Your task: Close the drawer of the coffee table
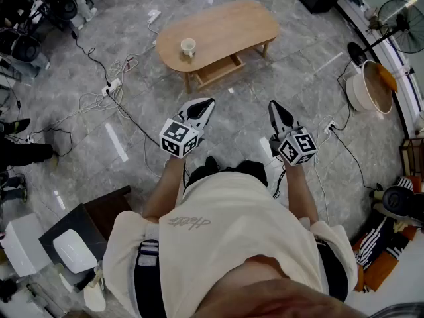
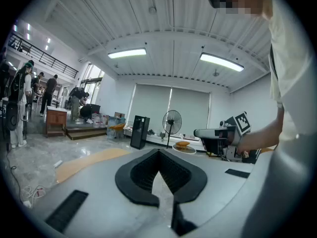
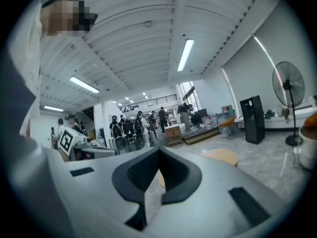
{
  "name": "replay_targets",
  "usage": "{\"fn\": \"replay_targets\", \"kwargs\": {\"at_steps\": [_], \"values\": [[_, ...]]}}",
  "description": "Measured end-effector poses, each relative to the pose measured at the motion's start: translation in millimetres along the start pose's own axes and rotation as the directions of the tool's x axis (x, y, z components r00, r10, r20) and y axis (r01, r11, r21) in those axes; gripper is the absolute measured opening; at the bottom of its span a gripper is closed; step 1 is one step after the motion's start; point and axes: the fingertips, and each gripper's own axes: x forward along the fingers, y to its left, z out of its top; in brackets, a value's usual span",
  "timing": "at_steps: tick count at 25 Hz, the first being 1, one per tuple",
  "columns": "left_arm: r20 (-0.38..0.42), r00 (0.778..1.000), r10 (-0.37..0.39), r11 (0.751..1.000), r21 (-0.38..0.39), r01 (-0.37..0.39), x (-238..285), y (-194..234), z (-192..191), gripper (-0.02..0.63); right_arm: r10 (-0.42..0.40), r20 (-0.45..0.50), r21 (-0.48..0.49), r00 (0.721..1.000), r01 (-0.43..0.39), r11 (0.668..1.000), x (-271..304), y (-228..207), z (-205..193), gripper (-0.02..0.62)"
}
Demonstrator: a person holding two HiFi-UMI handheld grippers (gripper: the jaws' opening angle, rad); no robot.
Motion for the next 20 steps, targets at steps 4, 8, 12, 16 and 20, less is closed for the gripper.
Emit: {"fn": "replay_targets", "kwargs": {"at_steps": [4,8,12,16,20], "values": [[-0.055,0.998,0.036,0.999,-0.035,-0.038,2.9,33.3,-17.5,0.003,-0.002,0.051,0.144,0.999,-0.005,0.99,23.2,-1.5,-6.8,-0.006],[-0.046,0.999,0.011,0.999,-0.052,-0.014,0.5,33.6,-20.5,0.003,-0.028,0.028,0.092,0.999,0.026,0.995,27.0,-0.2,-6.7,-0.006],[-0.037,0.999,0.005,0.999,-0.036,-0.006,0.3,37.9,-17.3,0.003,-0.052,0.041,0.09,0.998,0.048,0.995,29.1,-0.2,-4.4,-0.006],[-0.05,0.999,-0.007,0.999,-0.044,0.005,7.1,42.7,-17.3,0.003,-0.043,-0.004,0.069,0.999,0.043,0.997,29.6,6.3,-15.5,-0.006],[-0.086,0.996,-0.034,0.998,-0.057,0.03,25.7,41.8,-24.2,0.003,-0.043,-0.048,0.094,0.998,0.047,0.994,26.6,-10.4,-33.4,-0.006]]}}
